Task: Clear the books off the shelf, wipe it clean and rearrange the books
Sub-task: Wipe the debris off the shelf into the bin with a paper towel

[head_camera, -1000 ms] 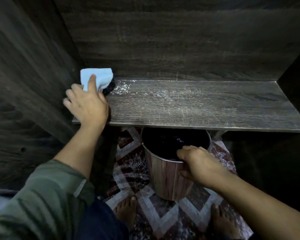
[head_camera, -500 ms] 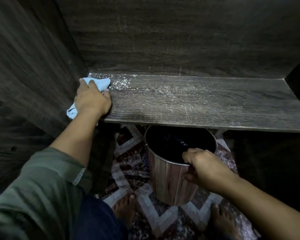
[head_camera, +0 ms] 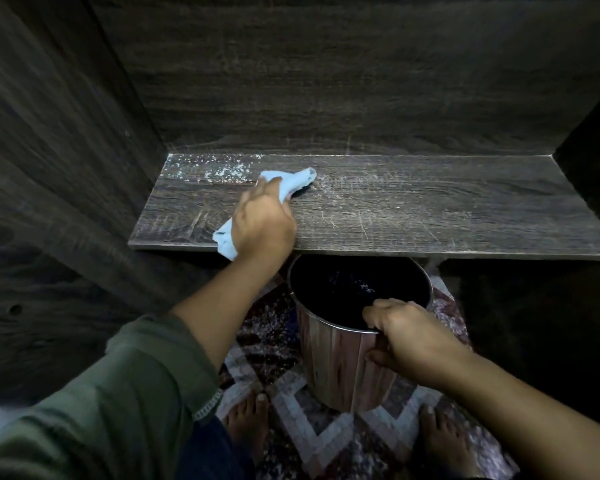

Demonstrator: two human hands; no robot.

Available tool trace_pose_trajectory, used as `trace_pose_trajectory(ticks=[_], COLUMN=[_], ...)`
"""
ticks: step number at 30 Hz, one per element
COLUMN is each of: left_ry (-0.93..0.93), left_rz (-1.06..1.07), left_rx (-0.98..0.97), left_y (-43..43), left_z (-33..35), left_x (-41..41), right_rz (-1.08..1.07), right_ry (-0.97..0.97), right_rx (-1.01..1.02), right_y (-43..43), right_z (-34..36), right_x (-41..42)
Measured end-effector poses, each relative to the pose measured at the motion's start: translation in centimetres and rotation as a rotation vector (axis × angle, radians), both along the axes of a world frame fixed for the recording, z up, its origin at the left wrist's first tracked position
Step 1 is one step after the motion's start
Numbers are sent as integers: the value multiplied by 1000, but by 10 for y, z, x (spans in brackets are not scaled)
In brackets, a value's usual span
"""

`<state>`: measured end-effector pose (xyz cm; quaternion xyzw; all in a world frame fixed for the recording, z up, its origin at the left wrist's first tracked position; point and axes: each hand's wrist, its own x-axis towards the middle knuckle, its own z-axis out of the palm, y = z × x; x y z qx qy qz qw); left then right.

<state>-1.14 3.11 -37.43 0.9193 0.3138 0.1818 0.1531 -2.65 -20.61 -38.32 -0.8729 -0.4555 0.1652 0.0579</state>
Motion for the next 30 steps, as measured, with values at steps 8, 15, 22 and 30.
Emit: trace_pose_trajectory(ticks=[8,15,22,30], left_ry=[-119,151,-56,-25], left_rz=[279,38,-174,126], left_rx=[62,-17,11,73], left_y=[78,55,-5,56], left_z=[2,-6,4,-2], left_x=[-20,-2,14,6], right_rz=[-10,-30,-36,-52], right_ry=[-2,9,27,29], right_rx=[13,11,18,24], right_y=[-6,-9,-13,-20], right_z=[0,2,2,3], right_x=[4,3,3,7])
